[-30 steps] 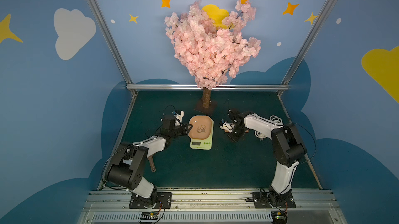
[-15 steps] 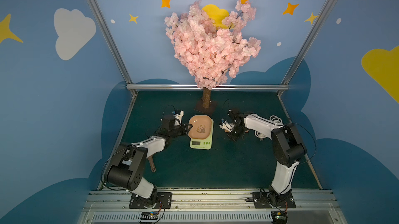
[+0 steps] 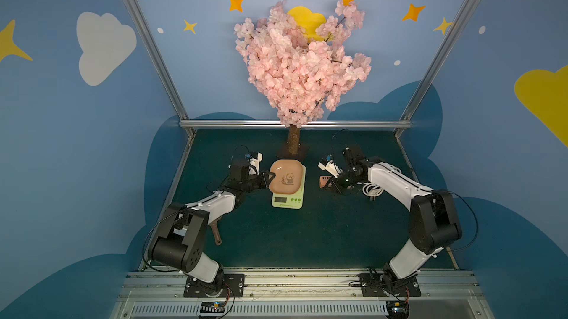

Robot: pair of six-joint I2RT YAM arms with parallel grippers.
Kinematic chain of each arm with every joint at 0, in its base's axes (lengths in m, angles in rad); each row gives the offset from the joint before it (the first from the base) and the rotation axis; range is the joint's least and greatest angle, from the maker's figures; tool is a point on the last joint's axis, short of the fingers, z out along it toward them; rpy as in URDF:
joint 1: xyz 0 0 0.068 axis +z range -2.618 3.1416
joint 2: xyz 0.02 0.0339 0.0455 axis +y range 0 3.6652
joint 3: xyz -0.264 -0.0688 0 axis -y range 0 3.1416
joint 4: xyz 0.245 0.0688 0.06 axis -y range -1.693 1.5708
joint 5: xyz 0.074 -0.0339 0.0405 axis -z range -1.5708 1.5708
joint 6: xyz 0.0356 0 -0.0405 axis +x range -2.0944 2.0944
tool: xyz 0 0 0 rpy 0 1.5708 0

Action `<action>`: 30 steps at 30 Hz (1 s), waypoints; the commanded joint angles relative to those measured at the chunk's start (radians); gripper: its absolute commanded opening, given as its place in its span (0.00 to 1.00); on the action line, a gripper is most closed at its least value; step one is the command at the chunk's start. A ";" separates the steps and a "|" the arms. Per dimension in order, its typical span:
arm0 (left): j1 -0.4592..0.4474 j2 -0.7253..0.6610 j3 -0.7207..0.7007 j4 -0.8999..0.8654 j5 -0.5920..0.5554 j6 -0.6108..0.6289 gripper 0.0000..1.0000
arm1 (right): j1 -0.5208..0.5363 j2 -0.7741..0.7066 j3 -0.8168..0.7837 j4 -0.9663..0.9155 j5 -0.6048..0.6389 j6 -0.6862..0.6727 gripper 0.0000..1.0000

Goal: Charge the electronic scale
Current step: Pick up the charging cable from the center of the board, then insert the charging cable into the electronic scale.

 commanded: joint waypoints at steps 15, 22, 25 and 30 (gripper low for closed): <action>-0.058 0.179 0.372 -0.021 0.077 0.061 0.03 | -0.157 -0.050 -0.091 0.214 -0.562 0.329 0.00; -0.064 0.230 0.429 -0.046 0.086 0.045 0.03 | -0.181 -0.073 -0.127 0.266 -0.584 0.404 0.00; -0.067 0.240 0.442 -0.073 0.077 0.040 0.03 | -0.187 -0.070 -0.136 0.277 -0.603 0.429 0.00; -0.083 0.247 0.457 -0.107 0.047 0.040 0.03 | -0.186 -0.050 -0.142 0.298 -0.627 0.468 0.00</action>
